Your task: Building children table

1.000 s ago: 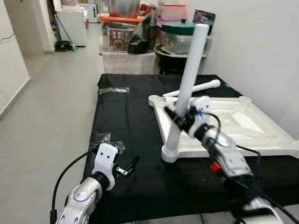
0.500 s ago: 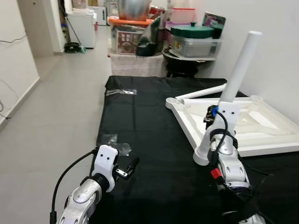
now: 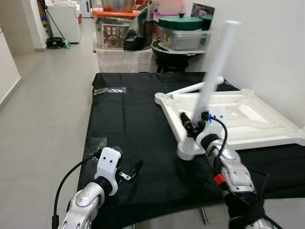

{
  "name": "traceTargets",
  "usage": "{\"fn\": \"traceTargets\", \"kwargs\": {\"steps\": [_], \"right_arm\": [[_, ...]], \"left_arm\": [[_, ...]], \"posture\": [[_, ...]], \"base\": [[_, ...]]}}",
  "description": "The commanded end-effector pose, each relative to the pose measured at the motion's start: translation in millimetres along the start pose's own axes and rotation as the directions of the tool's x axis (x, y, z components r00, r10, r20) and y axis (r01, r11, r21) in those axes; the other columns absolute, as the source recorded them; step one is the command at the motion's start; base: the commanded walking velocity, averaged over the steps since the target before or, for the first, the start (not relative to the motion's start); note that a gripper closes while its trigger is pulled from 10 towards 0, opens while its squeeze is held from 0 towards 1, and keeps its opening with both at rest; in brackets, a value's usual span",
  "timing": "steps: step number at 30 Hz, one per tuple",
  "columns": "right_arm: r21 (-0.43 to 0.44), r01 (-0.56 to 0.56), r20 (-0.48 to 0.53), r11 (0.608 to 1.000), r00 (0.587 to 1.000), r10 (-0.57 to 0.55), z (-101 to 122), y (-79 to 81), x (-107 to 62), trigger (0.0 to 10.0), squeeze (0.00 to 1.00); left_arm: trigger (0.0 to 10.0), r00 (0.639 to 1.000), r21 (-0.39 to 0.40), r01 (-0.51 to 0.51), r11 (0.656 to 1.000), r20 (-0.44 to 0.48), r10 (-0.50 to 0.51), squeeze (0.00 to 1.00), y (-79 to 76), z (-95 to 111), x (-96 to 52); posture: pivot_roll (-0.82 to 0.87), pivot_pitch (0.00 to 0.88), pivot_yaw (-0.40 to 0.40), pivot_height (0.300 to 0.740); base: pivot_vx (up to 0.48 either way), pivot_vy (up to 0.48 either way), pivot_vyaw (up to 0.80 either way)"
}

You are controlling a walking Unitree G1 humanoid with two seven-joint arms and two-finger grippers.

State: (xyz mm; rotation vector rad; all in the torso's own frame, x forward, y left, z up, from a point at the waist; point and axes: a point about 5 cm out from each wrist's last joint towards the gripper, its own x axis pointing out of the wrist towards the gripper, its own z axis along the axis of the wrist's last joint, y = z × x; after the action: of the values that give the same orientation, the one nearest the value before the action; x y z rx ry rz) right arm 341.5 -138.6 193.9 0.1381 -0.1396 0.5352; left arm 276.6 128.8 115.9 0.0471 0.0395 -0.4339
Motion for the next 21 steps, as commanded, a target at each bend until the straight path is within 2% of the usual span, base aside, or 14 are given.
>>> {"fn": "traceTargets", "kwargs": {"steps": [1,2,4,6,15,16,19,20,21], "right_arm": [[0.024,-0.23,0.005,0.973,0.973,0.23,2.0,27.3,2.0,10.0,0.0],[0.024,-0.23,0.005,0.973,0.973,0.23,2.0,27.3,2.0,10.0,0.0],[0.015,-0.403,-0.058,0.915,0.913,0.403,-8.7,42.8,-6.9,10.0,0.0],[0.004,-0.464,-0.105,0.886,0.881,0.461,-19.6,51.2,-11.0,10.0,0.0],[0.004,-0.477,-0.123,0.879,0.872,0.474,-37.0,61.4,-4.5,10.0,0.0],[0.004,-0.47,-0.123,0.882,0.876,0.467,-37.9,60.4,-3.2,6.3,0.0],[0.006,-0.465,-0.122,0.885,0.878,0.463,-37.9,59.2,-2.7,6.3,0.0],[-0.005,-0.433,-0.119,0.901,0.895,0.429,-36.0,51.8,-1.5,0.0,0.0],[-0.034,-0.399,-0.127,0.916,0.911,0.392,-34.6,45.0,-0.5,0.0,0.0]], "left_arm": [[10.0,1.0,0.006,0.006,1.0,-0.004,-0.006,0.0,-1.5,-1.3,0.8],[10.0,1.0,0.006,0.006,1.0,-0.004,-0.006,0.0,-1.5,-1.3,0.8],[10.0,1.0,0.008,0.003,1.0,-0.004,-0.003,0.0,-0.1,-1.6,-0.2],[10.0,1.0,0.011,0.0,1.0,-0.005,0.0,0.0,0.8,-1.8,-1.0],[10.0,1.0,0.01,-0.003,1.0,-0.006,0.003,0.0,0.4,-2.3,-1.8],[10.0,1.0,0.011,-0.003,1.0,-0.005,0.003,0.0,0.7,-2.1,-1.7],[10.0,1.0,0.012,-0.003,1.0,-0.005,0.003,0.0,1.0,-1.9,-1.5],[10.0,1.0,0.013,-0.005,1.0,-0.004,0.005,0.0,2.1,-1.8,-1.6],[10.0,1.0,0.014,-0.008,1.0,-0.004,0.008,0.0,2.9,-1.8,-1.8]], "posture": [[0.1,0.0,-0.091,0.74],[0.1,0.0,-0.091,0.74],[0.1,0.0,-0.091,0.74],[0.11,0.0,-0.096,0.74],[0.12,0.0,-0.098,0.74],[0.12,0.0,-0.099,0.74],[0.12,0.0,-0.099,0.74],[0.12,0.0,-0.101,0.74],[0.11,0.0,-0.101,0.74]], "base": [[0.0,0.0,0.0],[0.0,0.0,0.0],[0.0,0.0,0.0],[0.0,0.0,0.0],[0.0,0.0,0.0],[0.0,0.0,0.0],[0.0,0.0,0.0],[0.0,0.0,0.0],[0.0,0.0,0.0]]}}
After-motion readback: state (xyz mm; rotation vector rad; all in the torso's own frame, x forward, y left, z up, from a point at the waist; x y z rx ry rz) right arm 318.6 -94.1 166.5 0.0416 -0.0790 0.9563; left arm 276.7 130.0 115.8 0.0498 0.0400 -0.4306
